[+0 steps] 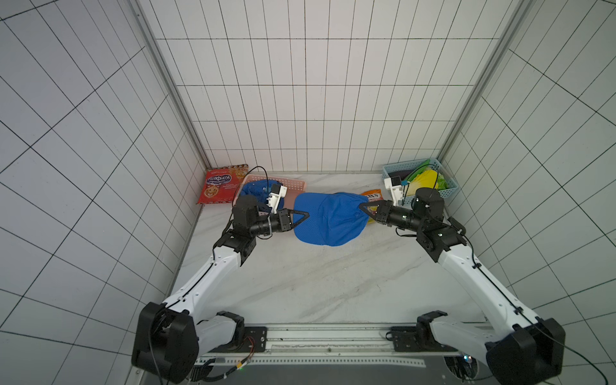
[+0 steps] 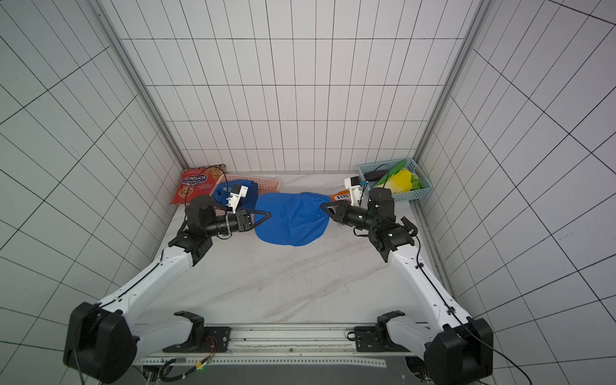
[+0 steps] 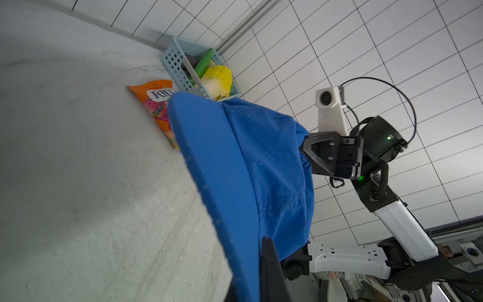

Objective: Turn the baseball cap inside out
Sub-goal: Place the baseball cap at the center of the board.

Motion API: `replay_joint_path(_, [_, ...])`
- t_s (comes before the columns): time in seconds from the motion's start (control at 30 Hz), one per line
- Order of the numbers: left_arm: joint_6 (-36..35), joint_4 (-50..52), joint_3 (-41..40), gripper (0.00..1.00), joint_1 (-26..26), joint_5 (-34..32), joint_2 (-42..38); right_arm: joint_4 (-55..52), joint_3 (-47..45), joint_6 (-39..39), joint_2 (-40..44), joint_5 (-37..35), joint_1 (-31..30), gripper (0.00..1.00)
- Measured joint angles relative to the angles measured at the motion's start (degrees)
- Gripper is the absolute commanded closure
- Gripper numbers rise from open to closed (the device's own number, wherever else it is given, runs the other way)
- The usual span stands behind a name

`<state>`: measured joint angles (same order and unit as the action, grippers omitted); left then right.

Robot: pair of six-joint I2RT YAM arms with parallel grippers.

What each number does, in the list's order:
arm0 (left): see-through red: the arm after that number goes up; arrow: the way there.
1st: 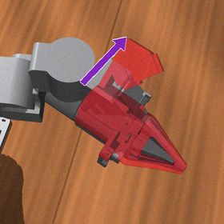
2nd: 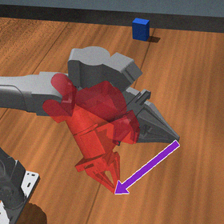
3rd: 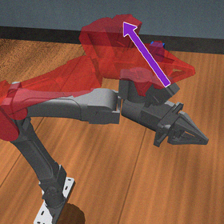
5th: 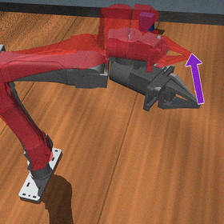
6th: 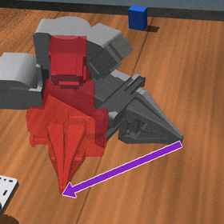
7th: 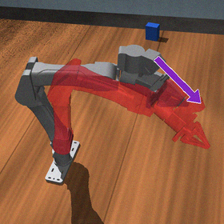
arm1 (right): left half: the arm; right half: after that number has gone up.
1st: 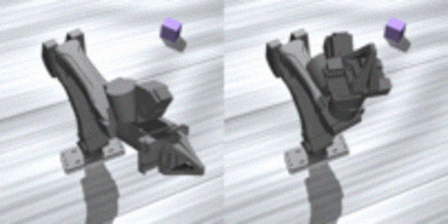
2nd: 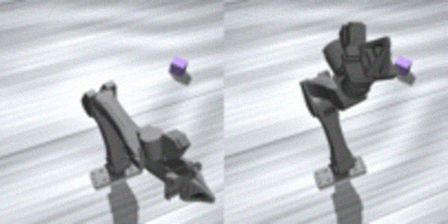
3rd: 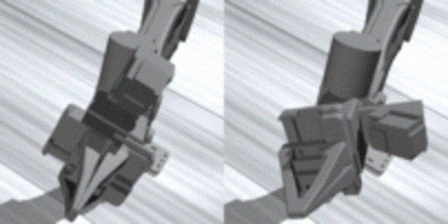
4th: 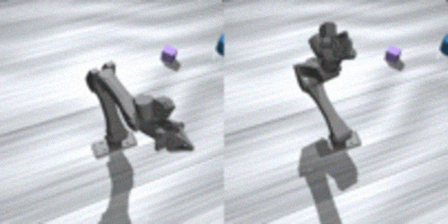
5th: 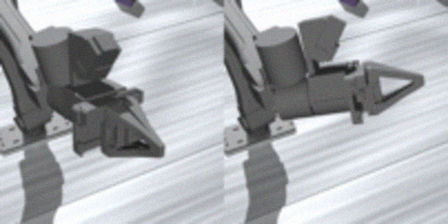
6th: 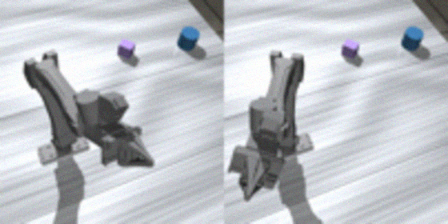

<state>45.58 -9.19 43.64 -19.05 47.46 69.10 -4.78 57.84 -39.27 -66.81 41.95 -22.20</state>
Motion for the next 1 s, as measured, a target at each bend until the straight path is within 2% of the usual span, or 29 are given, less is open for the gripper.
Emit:
replay_joint_path(0.13, [4.4, -6.4, -0.6, 1.0, -6.8, -11.4, 6.2, -7.2, 7.9, 9.6, -7.8, -4.8, 0.0, 1.0])
replay_joint_path(0.3, [13.4, -19.0, -5.2, 1.0, -9.4, -23.5, 14.4, -15.1, 17.7, 21.4, -20.0, -12.0, 0.0, 1.0])
replay_joint_path(0.43, [20.6, -22.4, -7.1, 0.73, -10.9, -29.6, 18.5, -19.6, 23.6, 28.2, -29.6, -15.3, -0.4, 1.0])
replay_joint_path(0.5, [23.7, -19.6, -7.2, 0.55, -11.5, -32.1, 19.2, -21.5, 27.1, 31.3, -33.7, -16.7, -0.9, 1.0])
replay_joint_path(0.57, [26.5, -13.5, -7.2, 0.32, -12.0, -35.0, 19.1, -23.6, 31.8, 34.9, -38.5, -17.9, -1.7, 1.0])
replay_joint_path(0.6, [27.8, -11.0, -7.2, 0.26, -12.3, -36.1, 18.9, -24.4, 33.9, 36.2, -40.4, -18.4, -2.2, 1.0])
replay_joint_path(0.63, [28.9, -8.3, -7.4, 0.19, -12.6, -37.5, 18.2, -25.2, 36.1, 37.5, -42.3, -18.8, -2.8, 0.97])
replay_joint_path(0.67, [29.9, -5.8, -7.8, 0.13, -12.8, -38.8, 17.2, -26.0, 38.3, 38.6, -44.3, -19.1, -3.5, 0.88])
replay_joint_path(0.7, [30.7, -2.6, -8.1, 0.1, -12.9, -40.3, 15.5, -26.5, 40.2, 39.6, -46.2, -19.5, -4.2, 0.77])
replay_joint_path(0.77, [32.3, 3.5, -8.4, 0.04, -13.1, -43.3, 11.1, -27.6, 42.9, 41.3, -49.0, -20.5, -5.3, 0.48])
replay_joint_path(0.8, [32.9, 5.9, -8.4, 0.04, -13.1, -44.8, 8.8, -28.1, 43.9, 41.9, -49.9, -21.1, -5.6, 0.37])
replay_joint_path(0.83, [33.3, 8.1, -8.4, 0.03, -13.1, -46.4, 6.3, -28.6, 44.6, 42.2, -50.6, -21.9, -6.0, 0.31])
replay_joint_path(0.9, [32.9, 11.6, -8.4, 0.03, -13.1, -49.4, 1.4, -29.4, 45.4, 42.3, -50.9, -24.3, -6.6, 0.24])
replay_joint_path(1.0, [28.0, 13.2, -8.0, 0.05, -12.9, -52.0, -2.4, -29.9, 46.1, 41.0, -49.9, -29.0, -6.7, 0.2])
